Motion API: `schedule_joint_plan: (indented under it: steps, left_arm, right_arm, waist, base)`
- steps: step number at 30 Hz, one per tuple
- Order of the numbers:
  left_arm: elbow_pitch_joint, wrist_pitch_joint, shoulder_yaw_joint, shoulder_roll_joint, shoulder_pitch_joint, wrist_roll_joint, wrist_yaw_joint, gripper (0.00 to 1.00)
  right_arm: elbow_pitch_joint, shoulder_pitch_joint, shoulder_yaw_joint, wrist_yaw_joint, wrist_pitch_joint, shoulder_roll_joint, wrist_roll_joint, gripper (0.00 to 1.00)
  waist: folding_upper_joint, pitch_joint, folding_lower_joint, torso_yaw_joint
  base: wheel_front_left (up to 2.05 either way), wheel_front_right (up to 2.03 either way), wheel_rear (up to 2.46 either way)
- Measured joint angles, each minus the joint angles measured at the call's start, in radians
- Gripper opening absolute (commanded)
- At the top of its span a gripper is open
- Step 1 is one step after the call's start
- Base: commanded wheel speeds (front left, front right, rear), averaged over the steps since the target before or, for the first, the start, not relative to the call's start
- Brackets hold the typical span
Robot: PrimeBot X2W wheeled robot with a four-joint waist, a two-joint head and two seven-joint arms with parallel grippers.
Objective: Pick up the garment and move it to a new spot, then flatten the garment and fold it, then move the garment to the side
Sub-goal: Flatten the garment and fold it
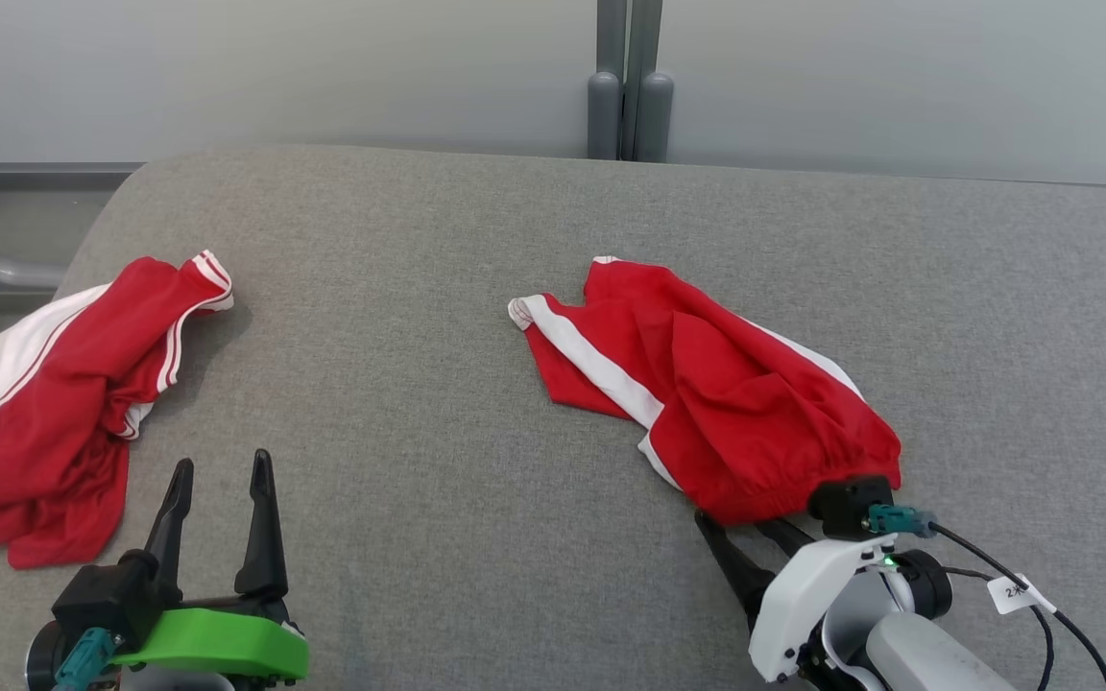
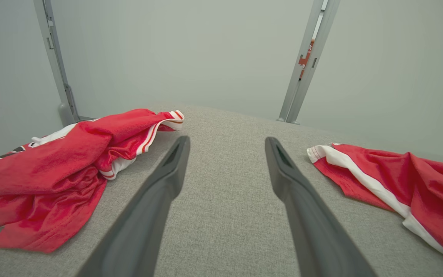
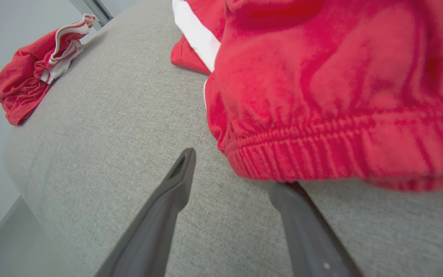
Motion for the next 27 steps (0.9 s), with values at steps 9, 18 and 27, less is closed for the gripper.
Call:
schedule_joint_plan:
  steps: [9,18,27]
  left_arm:
    - [0.013,0.000,0.009,-0.009,0.000,0.006,-0.005,1.00]
    - [0.018,0.000,0.010,-0.015,-0.022,0.006,-0.013,1.00]
    - [0.025,0.000,-0.011,-0.024,-0.100,0.019,-0.023,1.00]
  right_arm:
    - [-0.019,-0.007,0.007,0.000,-0.018,-0.019,0.024,0.00]
    - [-0.207,-0.054,-0.020,0.000,0.185,-0.213,0.323,0.00]
    - [-0.243,-0.188,-0.073,0.000,0.465,-0.426,0.561,0.00]
  waist:
    - [0.0000,-0.006,0.0000,-0.027]
    - [0.0000,0.037,0.0000,-0.068]
    - [0.0000,0.144,0.0000,-0.073]
  base:
    - [0.00,0.00,0.00]
    - [0.00,0.00,0.00]
    - [0.00,0.00,0.00]
